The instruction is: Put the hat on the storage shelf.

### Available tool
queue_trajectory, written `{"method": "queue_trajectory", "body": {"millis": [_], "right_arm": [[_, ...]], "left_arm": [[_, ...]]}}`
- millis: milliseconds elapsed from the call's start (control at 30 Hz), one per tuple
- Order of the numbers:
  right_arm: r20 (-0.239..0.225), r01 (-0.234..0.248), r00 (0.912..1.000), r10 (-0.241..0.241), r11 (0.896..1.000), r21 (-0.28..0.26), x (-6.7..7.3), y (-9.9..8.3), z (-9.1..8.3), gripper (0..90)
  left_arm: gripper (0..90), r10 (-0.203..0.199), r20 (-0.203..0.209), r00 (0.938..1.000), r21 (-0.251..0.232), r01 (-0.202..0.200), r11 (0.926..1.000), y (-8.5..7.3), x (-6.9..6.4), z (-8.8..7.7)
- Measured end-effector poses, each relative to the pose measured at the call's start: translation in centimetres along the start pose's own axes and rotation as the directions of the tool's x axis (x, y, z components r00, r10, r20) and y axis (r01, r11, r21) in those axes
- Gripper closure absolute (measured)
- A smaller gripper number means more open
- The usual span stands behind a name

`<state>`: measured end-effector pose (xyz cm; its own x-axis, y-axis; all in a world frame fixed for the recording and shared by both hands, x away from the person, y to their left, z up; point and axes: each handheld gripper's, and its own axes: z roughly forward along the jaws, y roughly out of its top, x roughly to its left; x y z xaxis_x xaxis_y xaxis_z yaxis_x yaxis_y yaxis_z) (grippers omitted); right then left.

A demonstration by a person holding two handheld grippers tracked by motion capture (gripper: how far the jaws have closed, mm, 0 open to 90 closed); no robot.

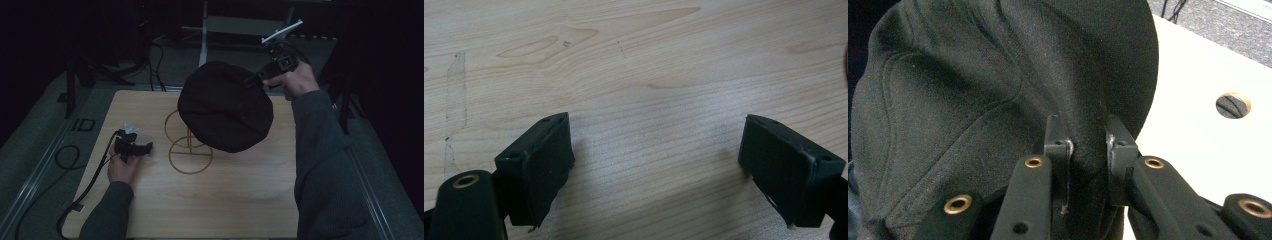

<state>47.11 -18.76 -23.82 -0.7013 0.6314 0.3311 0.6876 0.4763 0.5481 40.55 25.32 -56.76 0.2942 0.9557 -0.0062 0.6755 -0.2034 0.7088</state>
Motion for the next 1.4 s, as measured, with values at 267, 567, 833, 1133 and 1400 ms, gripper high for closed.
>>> {"method": "queue_trajectory", "body": {"millis": [267,567,833,1133,1400], "right_arm": [[-0.001,0.012,0.9999,-0.012,1.0,0.013,1.2,1.4,1.3,77.5],[-0.013,0.036,0.9993,-0.036,0.999,0.022,2.5,2.5,2.9,77.4],[-0.023,0.04,0.999,-0.039,0.999,0.027,3.2,3.2,3.9,77.3],[-0.018,0.046,0.9988,-0.045,0.997,0.056,3.8,3.5,5.4,77.1],[-0.004,0.042,0.9991,-0.042,0.995,0.087,4.1,4.0,7.5,76.8]], "left_arm": [[13.8,0.0,0.0,1.0,-0.001,0.0,1.0,0.0,0.0,0.0],[13.8,0.0,-0.001,1.0,-0.002,0.0,1.0,0.0,0.0,0.0],[13.8,-0.001,-0.001,1.0,-0.003,0.001,1.0,0.0,0.0,0.0],[13.8,0.0,-0.001,1.0,-0.002,0.0,1.0,0.0,0.0,0.0],[13.8,0.0,0.0,1.0,0.0,0.0,1.0,0.0,0.0,0.0]]}}
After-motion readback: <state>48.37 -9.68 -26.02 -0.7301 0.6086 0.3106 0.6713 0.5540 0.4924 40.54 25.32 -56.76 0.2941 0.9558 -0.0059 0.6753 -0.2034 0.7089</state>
